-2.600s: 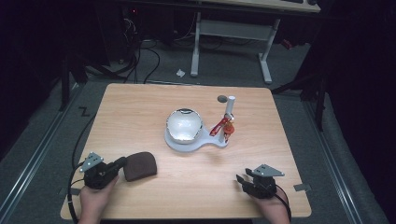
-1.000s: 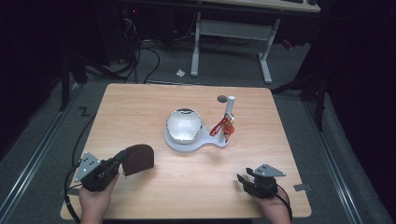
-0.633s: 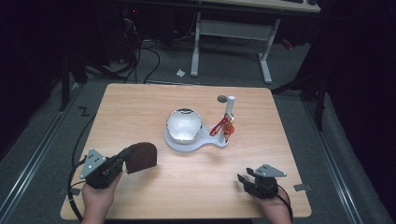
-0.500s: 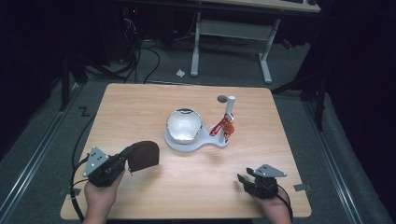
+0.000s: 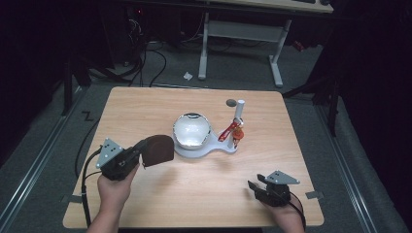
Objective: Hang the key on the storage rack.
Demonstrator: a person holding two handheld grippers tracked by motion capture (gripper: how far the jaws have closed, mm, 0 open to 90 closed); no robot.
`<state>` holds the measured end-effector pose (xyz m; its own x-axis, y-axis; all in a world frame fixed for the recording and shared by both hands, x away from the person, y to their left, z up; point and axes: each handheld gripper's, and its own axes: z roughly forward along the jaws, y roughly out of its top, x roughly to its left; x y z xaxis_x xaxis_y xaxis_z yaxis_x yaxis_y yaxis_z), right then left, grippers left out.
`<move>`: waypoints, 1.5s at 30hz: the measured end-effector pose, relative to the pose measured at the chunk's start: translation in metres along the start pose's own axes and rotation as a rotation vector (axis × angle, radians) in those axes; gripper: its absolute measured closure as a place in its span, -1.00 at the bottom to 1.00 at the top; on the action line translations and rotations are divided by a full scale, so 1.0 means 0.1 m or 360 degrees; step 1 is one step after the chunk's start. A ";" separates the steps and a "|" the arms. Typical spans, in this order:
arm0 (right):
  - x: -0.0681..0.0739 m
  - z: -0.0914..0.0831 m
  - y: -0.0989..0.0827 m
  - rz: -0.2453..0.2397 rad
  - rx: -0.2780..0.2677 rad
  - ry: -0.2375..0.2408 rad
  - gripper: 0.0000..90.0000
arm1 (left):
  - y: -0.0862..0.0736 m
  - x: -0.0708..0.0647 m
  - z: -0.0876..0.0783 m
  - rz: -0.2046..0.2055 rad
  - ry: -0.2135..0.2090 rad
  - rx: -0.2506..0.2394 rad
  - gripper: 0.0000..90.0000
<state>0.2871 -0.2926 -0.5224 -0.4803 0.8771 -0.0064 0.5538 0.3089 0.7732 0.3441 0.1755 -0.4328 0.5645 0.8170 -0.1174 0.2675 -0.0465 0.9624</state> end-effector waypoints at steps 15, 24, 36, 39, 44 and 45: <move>-0.03 -0.02 0.00 -0.0001 -0.0018 0.0015 0.16 | 0.28 -0.03 0.37 0.0024 0.0013 0.0023 0.95; -0.05 -0.03 0.00 0.0007 -0.0027 0.0021 0.16 | 0.40 -0.11 0.61 0.0023 0.0009 0.0060 0.95; -0.07 -0.04 -0.01 0.0020 -0.0034 0.0029 0.16 | 0.45 -0.14 0.81 0.0012 0.0044 0.0115 0.95; -0.06 -0.04 0.00 0.0008 -0.0036 0.0031 0.16 | 0.44 -0.14 0.82 0.0009 0.0065 0.0133 0.95; -0.06 -0.04 0.00 0.0005 -0.0035 0.0033 0.16 | 0.43 -0.14 0.86 -0.0016 0.0100 0.0153 0.94; -0.06 -0.04 0.00 0.0004 -0.0036 0.0033 0.17 | 0.43 -0.14 0.88 -0.0023 0.0115 0.0162 0.94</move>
<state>0.2871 -0.2990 -0.5200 -0.4927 0.8701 0.0085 0.5398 0.2979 0.7873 0.4161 0.1113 -0.4108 0.5033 0.8571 -0.1095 0.3551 -0.0897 0.9305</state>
